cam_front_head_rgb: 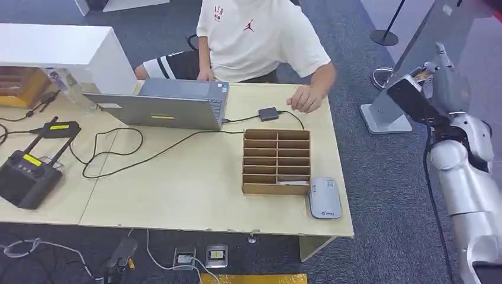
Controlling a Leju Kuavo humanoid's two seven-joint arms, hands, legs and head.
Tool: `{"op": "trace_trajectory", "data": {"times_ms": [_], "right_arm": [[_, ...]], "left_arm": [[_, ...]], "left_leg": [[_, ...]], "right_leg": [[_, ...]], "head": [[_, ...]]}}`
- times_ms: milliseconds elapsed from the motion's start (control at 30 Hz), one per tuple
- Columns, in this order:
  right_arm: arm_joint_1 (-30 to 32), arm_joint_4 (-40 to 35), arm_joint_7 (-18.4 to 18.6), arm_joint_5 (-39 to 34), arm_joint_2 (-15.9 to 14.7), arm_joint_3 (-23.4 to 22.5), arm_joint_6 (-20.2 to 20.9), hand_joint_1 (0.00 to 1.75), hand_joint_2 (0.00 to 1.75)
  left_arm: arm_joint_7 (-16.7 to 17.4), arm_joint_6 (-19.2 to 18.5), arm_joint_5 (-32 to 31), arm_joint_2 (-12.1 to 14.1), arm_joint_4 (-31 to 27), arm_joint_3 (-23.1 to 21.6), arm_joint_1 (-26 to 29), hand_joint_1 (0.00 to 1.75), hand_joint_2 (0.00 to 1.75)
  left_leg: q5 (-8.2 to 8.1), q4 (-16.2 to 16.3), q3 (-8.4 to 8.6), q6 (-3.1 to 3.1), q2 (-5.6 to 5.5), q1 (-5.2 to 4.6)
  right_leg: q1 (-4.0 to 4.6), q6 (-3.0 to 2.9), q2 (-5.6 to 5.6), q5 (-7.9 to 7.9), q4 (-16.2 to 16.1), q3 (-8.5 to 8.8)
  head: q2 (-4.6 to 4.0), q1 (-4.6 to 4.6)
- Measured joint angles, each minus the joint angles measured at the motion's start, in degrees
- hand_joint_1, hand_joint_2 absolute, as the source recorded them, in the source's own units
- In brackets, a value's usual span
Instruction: Pass the card to the sensor for recognition and then transmit it.
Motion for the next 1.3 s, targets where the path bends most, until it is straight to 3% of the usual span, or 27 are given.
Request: {"op": "trace_trajectory", "data": {"times_ms": [267, 533, 967, 1133, 1300], "right_arm": [[7.63, -5.35, 3.43, -0.85, 0.02, 1.42, 5.72, 1.75, 1.75], [14.6, -10.67, 6.21, -2.27, 0.02, 2.8, 8.0, 1.75, 1.75], [19.63, -14.58, 7.72, -2.34, 0.09, 5.53, 9.57, 1.75, 1.75], [22.58, -15.45, 10.93, -1.82, 0.37, 7.04, 8.02, 1.75, 1.75], [24.6, -15.87, 11.8, -1.25, 0.94, 8.92, 7.73, 1.75, 1.75]], "left_arm": [[0.0, -0.52, 0.2, 0.11, -0.17, -0.07, 0.24, 0.0, 0.0], [0.02, -0.98, -0.22, 0.39, -0.66, -0.09, 0.21, 0.0, 0.0], [0.72, -1.94, -0.83, 1.16, -1.92, -0.31, 0.16, 0.0, 0.0], [0.85, -1.97, -0.92, 1.53, -2.36, -0.46, 0.19, 0.0, 0.0], [0.87, -2.03, -0.92, 1.88, -2.84, -0.59, 0.19, 0.0, 0.0]], "left_leg": [[0.0, 0.0, -0.01, 0.0, 0.0, 0.0], [0.0, -0.01, -0.01, 0.0, 0.0, 0.0], [0.0, 0.0, 0.0, 0.0, 0.0, 0.01], [0.0, -0.01, -0.02, -0.01, 0.0, 0.01], [-0.01, -0.01, -0.01, -0.01, 0.0, 0.01]], "right_leg": [[0.0, 0.0, -0.01, 0.0, 0.0, 0.0], [0.0, -0.01, 0.0, -0.01, 0.0, -0.01], [0.01, -0.01, 0.01, -0.01, 0.0, -0.02], [0.01, -0.02, -0.01, -0.01, 0.0, -0.01], [0.01, -0.03, 0.01, -0.02, 0.0, -0.02]], "head": [[0.0, 0.0], [0.0, 0.0], [0.0, 0.0], [0.0, 0.0], [0.0, 0.0]]}}
